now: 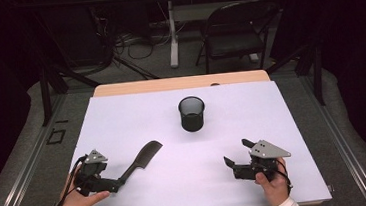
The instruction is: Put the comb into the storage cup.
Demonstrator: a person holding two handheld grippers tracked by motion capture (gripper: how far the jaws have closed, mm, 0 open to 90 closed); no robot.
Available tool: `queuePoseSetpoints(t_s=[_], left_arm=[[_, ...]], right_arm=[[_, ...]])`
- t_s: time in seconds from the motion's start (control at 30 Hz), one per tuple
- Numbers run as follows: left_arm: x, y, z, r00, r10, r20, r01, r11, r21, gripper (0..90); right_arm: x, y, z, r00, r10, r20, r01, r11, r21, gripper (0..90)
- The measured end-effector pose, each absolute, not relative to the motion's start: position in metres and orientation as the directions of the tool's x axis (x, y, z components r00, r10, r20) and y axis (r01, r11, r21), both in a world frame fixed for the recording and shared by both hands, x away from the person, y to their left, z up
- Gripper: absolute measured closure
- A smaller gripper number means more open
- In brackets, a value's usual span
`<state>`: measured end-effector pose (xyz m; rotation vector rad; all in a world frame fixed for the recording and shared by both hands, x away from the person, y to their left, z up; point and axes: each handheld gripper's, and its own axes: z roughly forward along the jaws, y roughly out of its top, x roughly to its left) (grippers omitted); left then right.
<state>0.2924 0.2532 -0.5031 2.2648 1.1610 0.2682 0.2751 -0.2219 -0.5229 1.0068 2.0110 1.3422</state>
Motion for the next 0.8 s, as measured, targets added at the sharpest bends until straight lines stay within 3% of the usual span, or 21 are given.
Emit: queuePoseSetpoints(t_s=[0.8], left_arm=[[0.309,0.243,-0.511,0.594,0.801,-0.076,0.707,-0.475,0.523,36.0]], right_arm=[[0.276,-0.218,-0.525,-0.596,0.803,-0.023,0.299,0.248,0.921,13.8]])
